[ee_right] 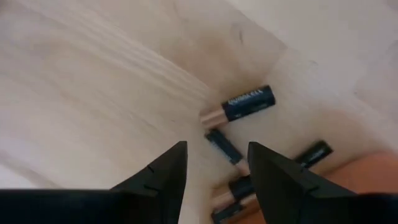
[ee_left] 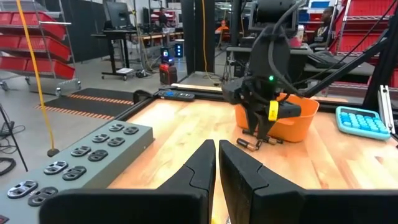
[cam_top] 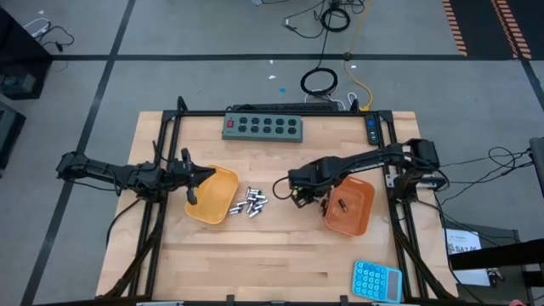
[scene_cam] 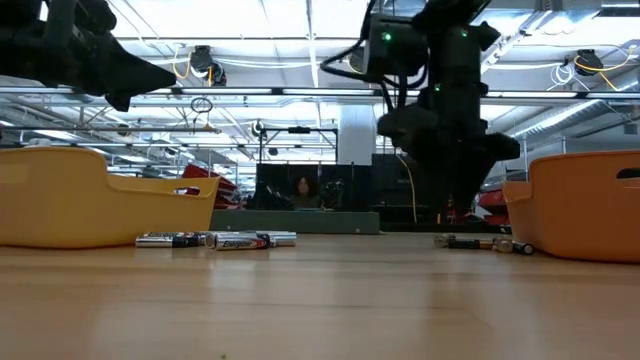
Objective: Sort batteries
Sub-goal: Put the black battery into the orange bin
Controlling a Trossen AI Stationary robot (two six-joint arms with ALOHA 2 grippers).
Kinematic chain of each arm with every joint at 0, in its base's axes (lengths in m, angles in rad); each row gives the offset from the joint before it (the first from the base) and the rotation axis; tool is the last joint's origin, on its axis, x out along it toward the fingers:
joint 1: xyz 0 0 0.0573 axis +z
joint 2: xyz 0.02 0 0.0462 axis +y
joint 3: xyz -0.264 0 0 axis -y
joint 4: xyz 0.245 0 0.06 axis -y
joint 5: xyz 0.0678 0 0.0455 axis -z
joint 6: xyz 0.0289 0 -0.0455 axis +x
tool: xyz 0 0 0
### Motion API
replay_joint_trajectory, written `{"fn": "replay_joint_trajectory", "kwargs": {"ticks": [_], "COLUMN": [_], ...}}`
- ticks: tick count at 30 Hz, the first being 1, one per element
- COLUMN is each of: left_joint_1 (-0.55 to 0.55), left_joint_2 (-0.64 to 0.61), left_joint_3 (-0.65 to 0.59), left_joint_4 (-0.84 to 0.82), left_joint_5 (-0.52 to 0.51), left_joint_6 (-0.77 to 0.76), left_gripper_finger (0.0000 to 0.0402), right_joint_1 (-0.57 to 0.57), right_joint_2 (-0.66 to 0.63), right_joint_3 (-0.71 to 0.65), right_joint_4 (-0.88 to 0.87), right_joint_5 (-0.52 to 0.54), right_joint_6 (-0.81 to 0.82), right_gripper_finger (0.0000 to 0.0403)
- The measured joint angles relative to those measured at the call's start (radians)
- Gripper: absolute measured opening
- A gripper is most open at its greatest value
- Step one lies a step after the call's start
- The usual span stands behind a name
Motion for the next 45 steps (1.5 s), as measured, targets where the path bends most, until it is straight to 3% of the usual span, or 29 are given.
{"fn": "replay_joint_trajectory", "kwargs": {"ticks": [7,10,16,20,28,39,42,45], "left_joint_1": [0.001,0.001,0.001,0.001,0.001,0.001,0.001,0.001], "left_joint_2": [0.000,0.000,0.000,0.000,0.000,0.000,0.000,0.000], "left_joint_3": [0.000,0.000,0.000,0.000,0.000,0.000,0.000,0.000], "left_joint_4": [0.021,0.040,0.033,0.032,0.024,0.005,0.005,0.004], "left_joint_5": [-0.011,-0.016,-0.030,-0.049,-0.049,-0.055,-0.057,-0.058], "left_joint_6": [0.033,0.057,0.081,0.082,0.079,0.053,0.053,0.054], "left_gripper_finger": [0.0033,0.0033,0.0033,0.0033,0.0033,0.0033,0.0033,0.0033], "right_joint_1": [0.008,0.006,0.015,0.015,0.014,0.012,0.006,-0.008], "right_joint_2": [0.006,0.006,0.006,0.006,0.044,0.130,0.150,0.159], "right_joint_3": [0.007,0.007,0.007,0.008,-0.006,-0.002,0.000,-0.001], "right_joint_4": [-0.024,-0.053,0.019,0.004,-0.022,0.020,0.014,0.011], "right_joint_5": [0.105,0.165,0.156,0.157,0.171,0.186,0.178,0.149], "right_joint_6": [-0.339,-0.596,-1.163,-1.398,-1.577,-1.656,-1.675,-1.683], "right_gripper_finger": [0.0162,0.0162,0.0157,0.0150,0.0138,0.0132,0.0112,0.0061]}}
